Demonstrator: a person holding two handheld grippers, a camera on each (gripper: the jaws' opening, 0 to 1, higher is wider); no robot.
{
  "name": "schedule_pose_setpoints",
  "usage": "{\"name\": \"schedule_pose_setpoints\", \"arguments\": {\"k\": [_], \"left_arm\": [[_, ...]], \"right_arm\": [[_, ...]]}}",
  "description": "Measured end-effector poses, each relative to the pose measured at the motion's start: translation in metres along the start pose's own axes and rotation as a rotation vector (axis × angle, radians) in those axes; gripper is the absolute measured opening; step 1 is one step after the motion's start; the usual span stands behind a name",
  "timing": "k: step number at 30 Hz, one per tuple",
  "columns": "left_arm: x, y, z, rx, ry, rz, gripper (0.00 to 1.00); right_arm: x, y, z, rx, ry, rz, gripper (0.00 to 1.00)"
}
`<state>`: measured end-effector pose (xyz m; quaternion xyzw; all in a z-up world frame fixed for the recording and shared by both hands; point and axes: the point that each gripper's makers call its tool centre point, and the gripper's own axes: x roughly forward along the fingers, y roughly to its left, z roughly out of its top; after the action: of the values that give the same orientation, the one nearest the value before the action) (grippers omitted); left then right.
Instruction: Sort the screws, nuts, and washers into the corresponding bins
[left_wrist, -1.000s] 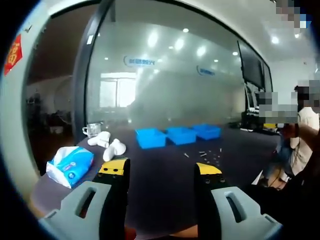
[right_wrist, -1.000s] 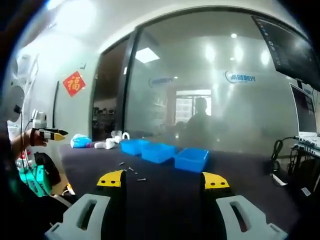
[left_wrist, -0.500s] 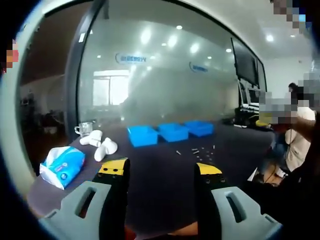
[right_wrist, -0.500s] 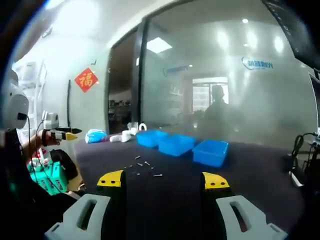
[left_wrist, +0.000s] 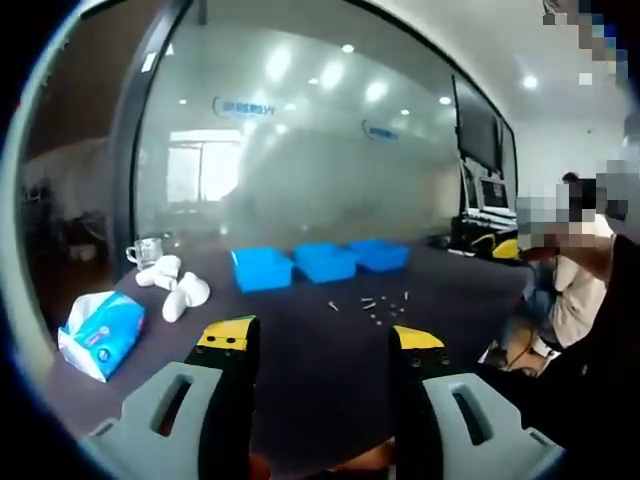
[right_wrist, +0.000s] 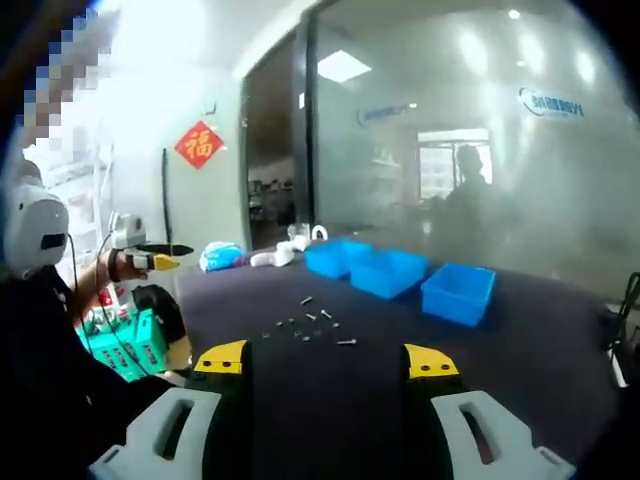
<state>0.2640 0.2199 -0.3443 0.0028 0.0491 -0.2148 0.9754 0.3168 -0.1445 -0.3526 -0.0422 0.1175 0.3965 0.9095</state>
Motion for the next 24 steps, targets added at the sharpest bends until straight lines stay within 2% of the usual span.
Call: {"name": "schedule_pose_setpoints", "arguments": {"k": [8, 13, 19, 24], "left_arm": [[0.006, -0.008, 0.008, 0.019, 0.008, -0.050, 0.50], [0.009, -0.018, 0.000, 0.034, 0.059, -0.112, 0.49], [0.016, -0.022, -0.004, 0.004, 0.084, -0.145, 0.49], [0.022, -0.021, -0.004, 0.013, 0.102, -0.154, 0.49]], "right_arm": [[0.009, 0.007, 0.004, -0.020, 0.049, 0.050, 0.54], [0.019, 0.011, -0.001, -0.080, 0.110, 0.086, 0.53], [0.028, 0.015, 0.000, -0.081, 0.148, 0.127, 0.53], [0.035, 0.014, 0.004, -0.083, 0.180, 0.154, 0.51]]}}
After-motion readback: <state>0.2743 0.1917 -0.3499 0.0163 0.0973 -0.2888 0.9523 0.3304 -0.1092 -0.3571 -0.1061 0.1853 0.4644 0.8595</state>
